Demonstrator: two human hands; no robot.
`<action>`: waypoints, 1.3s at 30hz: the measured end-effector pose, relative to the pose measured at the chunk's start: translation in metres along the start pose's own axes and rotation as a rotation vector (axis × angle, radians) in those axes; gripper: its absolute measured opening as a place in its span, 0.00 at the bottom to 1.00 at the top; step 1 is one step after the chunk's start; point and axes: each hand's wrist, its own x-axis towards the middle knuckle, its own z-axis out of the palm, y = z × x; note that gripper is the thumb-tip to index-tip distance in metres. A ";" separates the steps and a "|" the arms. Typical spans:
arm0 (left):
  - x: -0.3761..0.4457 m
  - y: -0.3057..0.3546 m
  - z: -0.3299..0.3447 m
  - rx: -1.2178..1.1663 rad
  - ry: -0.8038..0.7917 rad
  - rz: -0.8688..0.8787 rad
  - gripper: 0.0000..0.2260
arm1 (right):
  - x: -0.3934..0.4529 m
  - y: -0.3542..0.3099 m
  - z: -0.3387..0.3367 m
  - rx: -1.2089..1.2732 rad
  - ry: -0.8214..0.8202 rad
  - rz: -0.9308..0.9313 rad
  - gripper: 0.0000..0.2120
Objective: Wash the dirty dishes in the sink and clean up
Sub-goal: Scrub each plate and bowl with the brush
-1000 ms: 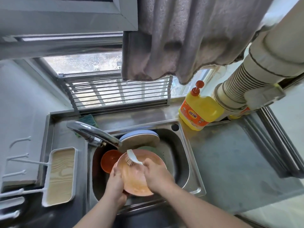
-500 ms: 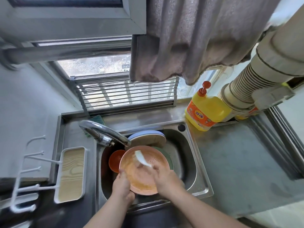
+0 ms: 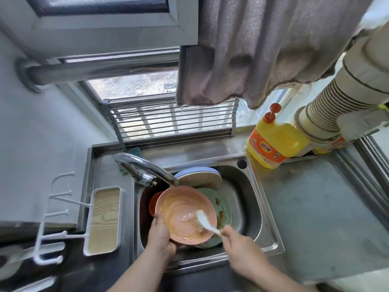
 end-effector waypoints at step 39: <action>-0.025 0.005 0.002 0.178 -0.067 0.068 0.14 | 0.011 -0.032 0.034 0.369 -0.171 -0.093 0.05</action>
